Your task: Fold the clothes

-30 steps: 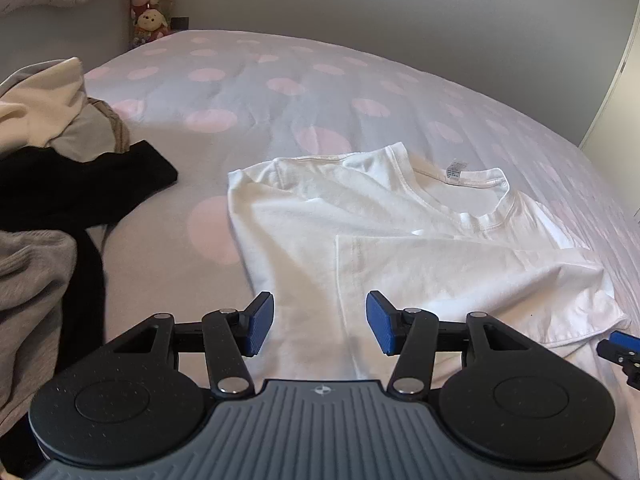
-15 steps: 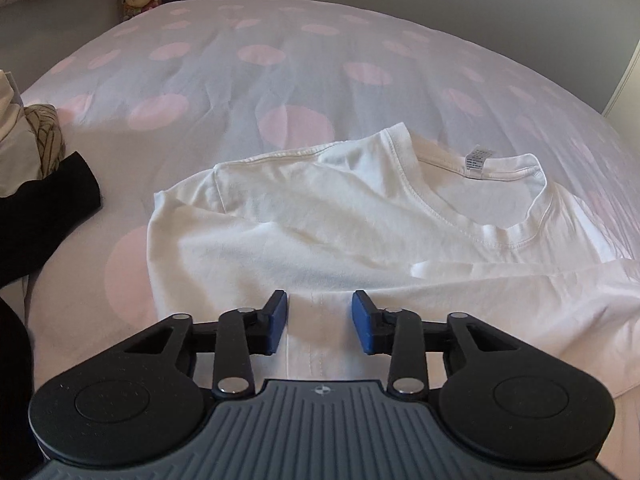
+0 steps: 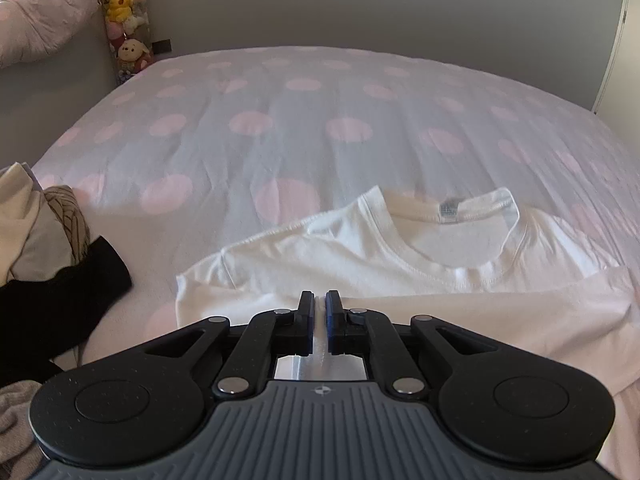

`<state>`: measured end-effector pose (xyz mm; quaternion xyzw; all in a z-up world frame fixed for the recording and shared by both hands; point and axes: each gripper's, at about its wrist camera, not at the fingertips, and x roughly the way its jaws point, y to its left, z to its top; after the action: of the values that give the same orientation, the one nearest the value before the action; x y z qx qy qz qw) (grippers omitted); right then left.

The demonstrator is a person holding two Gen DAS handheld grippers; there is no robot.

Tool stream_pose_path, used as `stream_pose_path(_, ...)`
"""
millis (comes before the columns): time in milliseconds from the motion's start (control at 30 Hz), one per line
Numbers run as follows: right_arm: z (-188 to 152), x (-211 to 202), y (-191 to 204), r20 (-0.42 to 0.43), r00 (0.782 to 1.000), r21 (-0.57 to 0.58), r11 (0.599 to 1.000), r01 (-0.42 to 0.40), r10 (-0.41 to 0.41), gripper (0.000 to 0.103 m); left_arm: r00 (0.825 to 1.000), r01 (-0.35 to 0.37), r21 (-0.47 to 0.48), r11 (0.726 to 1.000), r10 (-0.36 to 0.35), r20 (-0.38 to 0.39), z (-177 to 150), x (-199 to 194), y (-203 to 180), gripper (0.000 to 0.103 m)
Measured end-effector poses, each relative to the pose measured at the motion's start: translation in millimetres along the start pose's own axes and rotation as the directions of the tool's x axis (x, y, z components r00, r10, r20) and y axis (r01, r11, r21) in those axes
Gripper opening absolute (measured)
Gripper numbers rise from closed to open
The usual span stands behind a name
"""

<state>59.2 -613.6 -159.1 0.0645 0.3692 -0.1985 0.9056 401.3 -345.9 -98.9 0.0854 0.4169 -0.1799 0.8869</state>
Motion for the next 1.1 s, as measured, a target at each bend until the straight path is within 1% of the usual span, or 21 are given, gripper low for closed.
stream_pose_path(33,-1.2,0.7,-1.6,-0.013,1.000,0.007,1.000,-0.002,0.002,0.008,1.000,-0.014,-0.006,1.000,0.014,-0.002,4.8,-0.5,3.9,0.004)
stream_pose_path(67,-2.2,2.0,-2.2,-0.026,1.000,0.011,1.000,-0.004,0.004,0.008,0.999,-0.040,-0.010,0.999,0.040,-0.025,7.1,4.5,8.0,0.004)
stream_pose_path(133,-3.9,4.8,-1.8,-0.046,0.999,0.012,1.000,-0.007,0.008,0.008,0.993,-0.096,0.021,0.995,0.097,-0.073,6.8,18.1,11.7,0.004)
stream_pose_path(200,-4.5,5.8,-1.1,-0.053,0.999,0.009,1.000,-0.009,0.010,0.008,0.990,-0.098,0.021,0.995,0.100,-0.101,3.7,30.9,14.5,0.004)
stream_pose_path(233,-4.8,6.2,-0.9,-0.055,0.998,0.007,1.000,-0.010,0.010,0.008,0.991,-0.078,0.022,0.997,0.080,-0.105,1.9,36.4,15.1,0.004)
stream_pose_path(300,-5.7,8.2,-3.9,-0.064,0.998,0.019,1.000,-0.017,0.018,0.008,0.993,-0.067,0.006,0.998,0.067,-0.095,-1.4,39.3,15.7,0.006)
stream_pose_path(400,-6.0,8.2,-8.5,-0.079,0.996,0.037,0.999,-0.038,0.041,0.008,0.994,-0.047,-0.029,0.998,0.044,-0.101,-6.4,39.9,18.4,0.014)
stream_pose_path(467,-5.7,5.6,-9.7,-0.080,0.996,0.034,0.998,-0.048,0.051,0.009,0.992,-0.033,-0.035,0.999,0.028,-0.121,-13.6,34.1,21.0,0.024)
stream_pose_path(533,-5.6,2.0,-10.3,-0.070,0.996,0.029,0.998,-0.056,0.058,0.009,0.991,-0.012,-0.041,0.999,0.006,-0.135,-22.3,26.3,23.9,0.029)
stream_pose_path(633,-5.2,-3.5,-9.4,-0.052,0.997,0.013,0.998,-0.058,0.058,0.011,0.988,0.025,-0.053,0.998,-0.032,-0.150,-38.8,13.6,28.0,0.045)
stream_pose_path(667,-5.2,-5.1,-8.0,-0.045,0.997,0.002,0.998,-0.058,0.058,0.011,0.987,0.034,-0.063,0.997,-0.044,-0.157,-44.8,11.0,28.3,0.046)
stream_pose_path(767,-5.0,-7.4,-3.8,-0.029,0.998,-0.028,0.998,-0.060,0.060,0.012,0.979,0.078,-0.063,0.995,-0.089,-0.184,-61.6,10.6,23.5,0.046)
stream_pose_path(833,-5.0,-7.6,-1.1,-0.017,0.998,-0.053,0.997,-0.054,0.053,0.012,0.981,0.065,-0.043,0.997,-0.072,-0.182,-69.4,15.0,18.3,0.045)
stream_pose_path(867,-5.0,-7.7,-0.4,-0.010,0.999,-0.060,0.997,-0.052,0.051,0.012,0.981,0.064,-0.050,0.997,-0.072,-0.181,-71.4,17.9,17.5,0.042)
stream_pose_path(900,-5.1,-7.8,-0.3,-0.002,0.999,-0.064,0.997,-0.050,0.050,0.012,0.981,0.063,-0.056,0.996,-0.072,-0.180,-73.4,20.7,16.8,0.038)
stream_pose_path(933,-5.3,-7.9,-0.9,0.004,0.999,-0.061,0.997,-0.050,0.050,0.012,0.983,0.057,-0.061,0.997,-0.067,-0.170,-74.1,20.6,16.2,0.022)
stream_pose_path(967,-5.4,-7.7,-2.2,0.008,0.999,-0.052,0.997,-0.052,0.052,0.012,0.984,0.058,-0.053,0.997,-0.066,-0.164,-72.7,17.2,14.6,0.014)
stream_pose_path(1000,-5.4,-7.6,-3.6,0.012,0.998,-0.041,0.998,-0.054,0.055,0.012,0.985,0.060,-0.044,0.997,-0.066,-0.159,-71.3,13.7,13.1,0.013)
stream_pose_path(1033,-5.3,-7.2,-5.2,0.015,0.998,-0.031,0.998,-0.057,0.058,0.013,0.986,0.061,-0.036,0.998,-0.066,-0.154,-69.9,10.2,11.6,0.007)
stream_pose_path(1100,-4.5,-7.3,-6.9,0.018,0.998,-0.021,0.998,-0.062,0.062,0.012,0.985,0.068,-0.015,0.998,-0.070,-0.156,-64.6,-1.4,9.9,0.007)
